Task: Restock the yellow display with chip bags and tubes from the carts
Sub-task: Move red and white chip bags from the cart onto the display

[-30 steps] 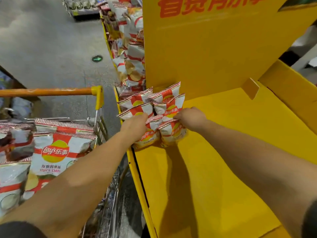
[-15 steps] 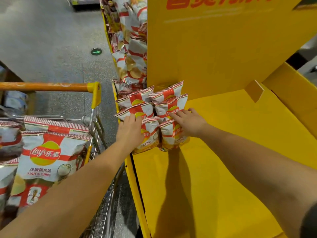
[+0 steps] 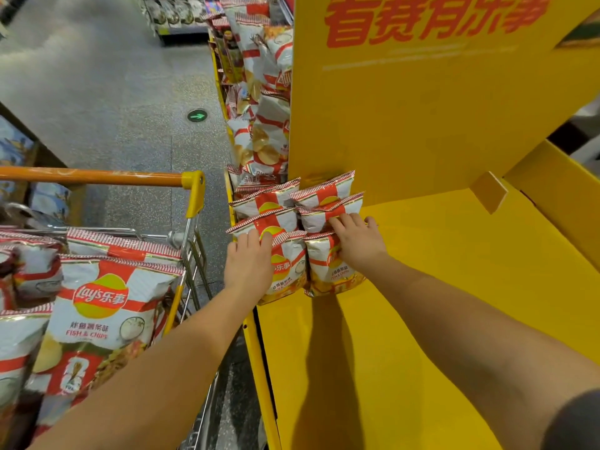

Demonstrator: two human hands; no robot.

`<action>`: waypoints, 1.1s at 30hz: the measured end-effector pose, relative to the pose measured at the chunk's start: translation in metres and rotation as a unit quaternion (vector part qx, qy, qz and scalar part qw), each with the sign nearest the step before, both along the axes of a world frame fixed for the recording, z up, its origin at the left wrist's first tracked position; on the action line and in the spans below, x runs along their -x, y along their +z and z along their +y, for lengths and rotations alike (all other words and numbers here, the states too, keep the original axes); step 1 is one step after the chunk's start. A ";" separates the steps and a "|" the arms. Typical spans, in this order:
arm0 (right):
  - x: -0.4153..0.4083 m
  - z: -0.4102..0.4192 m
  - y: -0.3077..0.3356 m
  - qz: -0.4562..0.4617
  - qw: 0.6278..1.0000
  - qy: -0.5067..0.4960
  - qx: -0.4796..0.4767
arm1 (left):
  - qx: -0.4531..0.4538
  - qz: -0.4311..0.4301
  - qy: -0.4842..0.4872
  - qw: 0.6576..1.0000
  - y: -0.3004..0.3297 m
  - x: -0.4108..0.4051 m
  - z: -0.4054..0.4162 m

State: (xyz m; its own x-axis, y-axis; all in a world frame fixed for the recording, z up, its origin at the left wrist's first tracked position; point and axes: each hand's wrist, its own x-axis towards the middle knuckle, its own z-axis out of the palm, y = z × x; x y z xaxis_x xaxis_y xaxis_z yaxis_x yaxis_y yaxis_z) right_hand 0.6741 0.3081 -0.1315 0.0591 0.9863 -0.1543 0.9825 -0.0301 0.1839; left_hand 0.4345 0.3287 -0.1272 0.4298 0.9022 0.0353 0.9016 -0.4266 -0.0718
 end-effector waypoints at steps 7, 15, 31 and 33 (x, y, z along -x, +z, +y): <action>0.013 -0.025 0.057 0.096 0.994 -0.046 -0.009 | 0.031 -0.108 0.049 0.992 0.052 0.018 -0.044; 0.107 -0.120 0.115 0.402 0.912 -0.042 -0.074 | 0.110 -0.322 0.149 0.928 0.107 0.070 -0.155; 0.286 -0.171 0.123 0.435 0.897 0.058 0.059 | 0.095 -0.369 0.284 0.880 0.133 0.264 -0.240; 0.299 -0.149 0.130 0.412 0.906 0.068 0.062 | 0.083 -0.349 0.272 0.893 0.137 0.292 -0.218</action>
